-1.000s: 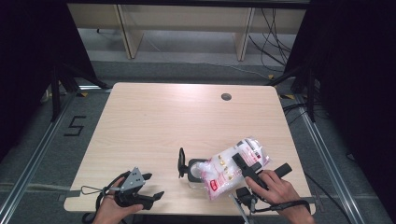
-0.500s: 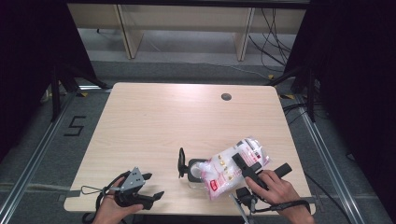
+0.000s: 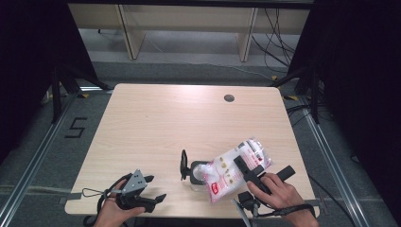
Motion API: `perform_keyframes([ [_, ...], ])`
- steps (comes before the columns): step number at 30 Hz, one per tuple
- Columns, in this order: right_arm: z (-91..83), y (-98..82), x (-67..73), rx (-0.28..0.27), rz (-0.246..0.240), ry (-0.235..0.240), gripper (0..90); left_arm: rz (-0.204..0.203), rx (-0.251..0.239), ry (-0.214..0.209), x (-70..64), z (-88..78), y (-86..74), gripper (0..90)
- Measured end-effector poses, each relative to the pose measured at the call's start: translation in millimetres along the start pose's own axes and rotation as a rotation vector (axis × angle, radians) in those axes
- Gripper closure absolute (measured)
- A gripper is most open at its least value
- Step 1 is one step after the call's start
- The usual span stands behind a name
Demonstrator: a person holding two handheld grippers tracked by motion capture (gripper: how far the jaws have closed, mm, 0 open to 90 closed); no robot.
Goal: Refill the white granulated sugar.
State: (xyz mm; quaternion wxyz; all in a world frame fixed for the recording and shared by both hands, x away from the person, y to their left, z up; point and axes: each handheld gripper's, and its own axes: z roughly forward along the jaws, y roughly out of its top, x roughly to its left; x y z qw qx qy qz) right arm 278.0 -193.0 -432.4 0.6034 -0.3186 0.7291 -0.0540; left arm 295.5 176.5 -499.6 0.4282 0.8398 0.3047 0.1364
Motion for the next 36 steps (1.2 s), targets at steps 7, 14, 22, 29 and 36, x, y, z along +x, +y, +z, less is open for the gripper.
perform_keyframes([
  [7, 1.0, -1.1, 1.3, -0.006, 0.018, -0.006, 60.6, -0.002, 0.004, -0.001, 0.3, -0.4, 0.0, 21.6],
  [14, 2.4, -2.5, 3.6, -0.01, 0.033, 0.003, 61.2, -0.016, -0.005, -0.009, -0.8, -0.5, 0.2, 21.5],
  [22, 3.8, -3.6, 6.5, -0.012, 0.058, 0.012, 61.9, -0.02, -0.009, -0.012, -1.1, -0.3, 0.2, 21.6],
  [29, 5.4, -4.7, 8.8, -0.018, 0.073, 0.01, 62.1, -0.021, -0.01, -0.013, -1.2, -0.5, 0.2, 21.6],
  [36, 6.0, -4.9, 10.0, -0.017, 0.09, 0.017, 62.2, -0.022, -0.011, -0.013, -1.2, -0.4, 0.1, 21.6],
])
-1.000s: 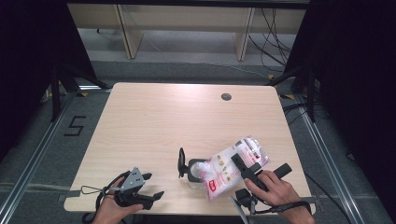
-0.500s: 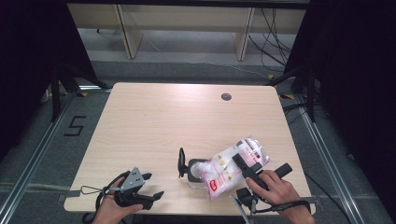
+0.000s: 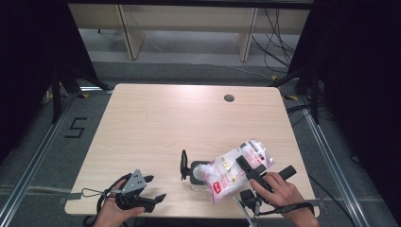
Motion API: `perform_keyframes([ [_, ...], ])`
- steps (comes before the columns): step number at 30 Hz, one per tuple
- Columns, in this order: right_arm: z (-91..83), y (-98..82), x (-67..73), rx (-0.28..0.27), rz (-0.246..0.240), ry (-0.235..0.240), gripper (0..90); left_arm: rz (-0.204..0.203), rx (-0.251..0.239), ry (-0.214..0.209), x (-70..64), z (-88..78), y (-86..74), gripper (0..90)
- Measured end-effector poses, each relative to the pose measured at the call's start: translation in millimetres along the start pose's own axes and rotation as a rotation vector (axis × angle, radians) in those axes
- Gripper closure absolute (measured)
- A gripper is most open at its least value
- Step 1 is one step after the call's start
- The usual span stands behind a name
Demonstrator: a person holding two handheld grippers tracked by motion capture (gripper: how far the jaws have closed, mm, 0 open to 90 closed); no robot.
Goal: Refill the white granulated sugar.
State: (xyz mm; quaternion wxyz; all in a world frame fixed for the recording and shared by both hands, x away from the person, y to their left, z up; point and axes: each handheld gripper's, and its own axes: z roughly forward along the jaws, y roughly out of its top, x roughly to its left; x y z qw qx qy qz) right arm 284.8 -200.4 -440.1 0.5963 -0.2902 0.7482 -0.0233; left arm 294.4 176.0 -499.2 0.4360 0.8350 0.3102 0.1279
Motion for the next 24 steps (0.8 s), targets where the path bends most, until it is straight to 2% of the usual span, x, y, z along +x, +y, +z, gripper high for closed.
perform_keyframes([
  [4, -0.1, -0.1, -0.5, -0.002, -0.014, -0.005, 62.2, 0.004, -0.001, 0.003, 0.3, -0.2, 0.1, 21.5],
  [6, -0.3, 0.5, -0.8, 0.003, -0.006, 0.001, 62.2, 0.0, 0.0, 0.001, 0.1, -0.1, 0.1, 21.5],
  [9, 0.7, 1.0, -4.4, -0.014, -0.049, -0.004, 62.2, 0.004, 0.005, 0.003, 0.5, -0.1, 0.1, 21.5],
  [10, -1.1, 1.0, -2.2, 0.006, -0.021, -0.002, 62.2, 0.004, 0.005, 0.003, 0.5, -0.1, 0.0, 21.6],
  [16, -2.9, 3.1, -5.3, 0.011, -0.052, -0.004, 62.5, 0.005, 0.006, 0.002, 0.6, 0.2, 0.1, 21.6],
  [17, -3.2, 3.7, -6.0, 0.011, -0.056, -0.003, 62.6, 0.02, 0.017, 0.012, 1.7, -0.2, 0.1, 21.6],
  [19, -3.5, 4.1, -6.8, 0.008, -0.059, -0.004, 62.7, -0.007, -0.006, 0.001, -0.5, 1.5, -0.3, 21.6],
  [20, -3.6, 4.3, -7.0, 0.009, -0.061, -0.005, 62.7, -0.007, -0.006, 0.001, -0.5, 1.5, -0.3, 21.5],
  [22, -3.5, 4.1, -6.7, 0.009, -0.06, -0.005, 62.7, 0.02, 0.016, 0.011, 1.6, 0.0, 0.0, 21.6],
  [24, -3.1, 4.0, -6.2, 0.007, -0.057, -0.005, 62.8, 0.019, 0.017, 0.009, 1.8, 0.1, 0.0, 21.6],
])
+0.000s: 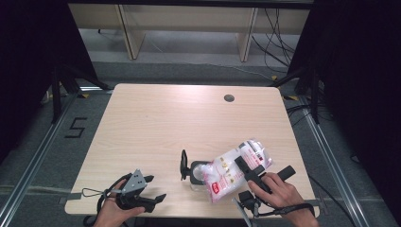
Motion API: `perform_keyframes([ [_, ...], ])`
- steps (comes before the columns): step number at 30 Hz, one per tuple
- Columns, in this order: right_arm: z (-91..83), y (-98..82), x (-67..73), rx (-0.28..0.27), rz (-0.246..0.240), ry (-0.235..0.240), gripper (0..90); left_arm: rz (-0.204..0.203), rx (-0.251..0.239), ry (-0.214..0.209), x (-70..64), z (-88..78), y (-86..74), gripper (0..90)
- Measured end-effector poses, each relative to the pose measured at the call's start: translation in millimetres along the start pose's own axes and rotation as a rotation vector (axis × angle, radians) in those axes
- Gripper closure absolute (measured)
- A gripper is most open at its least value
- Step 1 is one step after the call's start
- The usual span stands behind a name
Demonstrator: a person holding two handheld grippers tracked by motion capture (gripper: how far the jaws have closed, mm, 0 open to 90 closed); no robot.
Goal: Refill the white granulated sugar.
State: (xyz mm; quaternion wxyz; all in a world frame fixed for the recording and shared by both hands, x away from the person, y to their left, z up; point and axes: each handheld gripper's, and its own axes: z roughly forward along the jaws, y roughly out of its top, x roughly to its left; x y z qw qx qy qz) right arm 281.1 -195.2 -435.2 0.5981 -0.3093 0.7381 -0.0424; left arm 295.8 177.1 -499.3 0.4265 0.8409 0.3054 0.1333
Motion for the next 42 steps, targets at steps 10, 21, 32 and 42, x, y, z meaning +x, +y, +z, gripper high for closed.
perform_keyframes([
  [10, 0.4, -0.4, 0.8, 0.001, 0.005, -0.001, 62.7, -0.004, -0.002, -0.001, -0.4, -0.5, 0.1, 21.6],
  [21, 0.3, -0.5, 1.3, 0.0, 0.008, -0.003, 62.8, -0.018, -0.015, -0.01, -1.7, 0.0, 0.0, 21.6],
  [32, 0.7, -1.5, 2.1, -0.005, 0.012, -0.001, 63.2, -0.012, -0.016, -0.007, -1.4, -0.4, 0.2, 21.6],
  [42, 1.4, -1.9, 2.4, -0.011, 0.018, -0.001, 63.7, -0.016, -0.018, -0.009, -1.4, -0.3, -0.2, 21.6],
])
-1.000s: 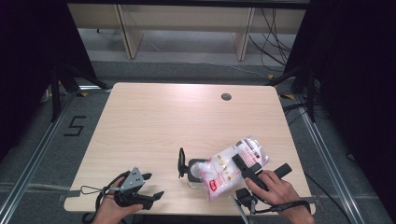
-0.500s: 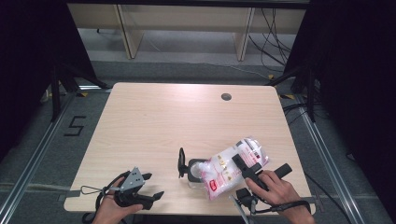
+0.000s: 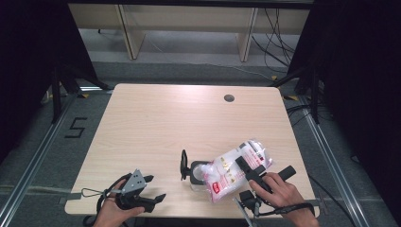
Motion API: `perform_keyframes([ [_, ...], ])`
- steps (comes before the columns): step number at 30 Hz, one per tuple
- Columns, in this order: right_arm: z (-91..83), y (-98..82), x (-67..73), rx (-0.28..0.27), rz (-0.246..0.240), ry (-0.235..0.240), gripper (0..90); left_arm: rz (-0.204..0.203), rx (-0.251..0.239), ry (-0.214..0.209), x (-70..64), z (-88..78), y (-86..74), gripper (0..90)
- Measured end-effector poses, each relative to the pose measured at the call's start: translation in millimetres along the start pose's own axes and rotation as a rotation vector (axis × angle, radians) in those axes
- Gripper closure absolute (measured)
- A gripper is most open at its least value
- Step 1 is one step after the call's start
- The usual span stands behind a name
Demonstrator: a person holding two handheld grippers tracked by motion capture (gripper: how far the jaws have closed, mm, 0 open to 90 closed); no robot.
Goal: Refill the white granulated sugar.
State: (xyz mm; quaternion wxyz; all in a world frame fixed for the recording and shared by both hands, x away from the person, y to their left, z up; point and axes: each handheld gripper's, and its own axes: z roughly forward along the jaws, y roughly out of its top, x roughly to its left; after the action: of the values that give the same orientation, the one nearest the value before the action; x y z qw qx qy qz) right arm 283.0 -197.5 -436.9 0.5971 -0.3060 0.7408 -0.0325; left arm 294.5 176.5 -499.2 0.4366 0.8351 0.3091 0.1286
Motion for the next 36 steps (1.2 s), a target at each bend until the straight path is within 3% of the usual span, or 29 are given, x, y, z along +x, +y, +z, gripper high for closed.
perform_keyframes([
  [14, 0.6, -1.0, 2.4, 0.004, 0.021, 0.004, 63.9, 0.02, 0.019, 0.012, 1.7, -0.4, 0.1, 21.6],
  [17, 0.7, -0.9, 2.3, 0.006, 0.019, 0.004, 63.9, 0.026, 0.013, 0.006, 2.2, -0.3, 0.1, 21.6],
  [18, 0.7, -0.9, 2.2, 0.006, 0.018, 0.004, 63.9, 0.009, -0.008, -0.002, 0.7, 0.8, 0.0, 21.6],
  [19, 0.6, -0.8, 2.1, 0.007, 0.017, 0.004, 63.9, 0.027, -0.005, -0.002, 1.8, 0.4, 0.3, 21.6],
  [23, 0.7, -0.9, 2.1, 0.006, 0.016, 0.004, 63.9, 0.027, -0.005, -0.002, 1.8, 0.3, 0.3, 21.6],
  [26, 0.6, -0.8, 1.8, 0.007, 0.014, 0.005, 63.9, 0.001, -0.006, -0.001, 0.2, 0.6, -0.3, 21.5],
  [34, 0.5, -0.7, 1.1, 0.008, 0.012, 0.005, 63.9, 0.0, 0.001, 0.0, 0.0, 0.2, 0.0, 21.6],
  [36, 0.7, -0.9, 1.1, 0.007, 0.015, 0.006, 63.9, 0.019, 0.006, 0.003, 1.4, -0.1, 0.4, 21.6],
])
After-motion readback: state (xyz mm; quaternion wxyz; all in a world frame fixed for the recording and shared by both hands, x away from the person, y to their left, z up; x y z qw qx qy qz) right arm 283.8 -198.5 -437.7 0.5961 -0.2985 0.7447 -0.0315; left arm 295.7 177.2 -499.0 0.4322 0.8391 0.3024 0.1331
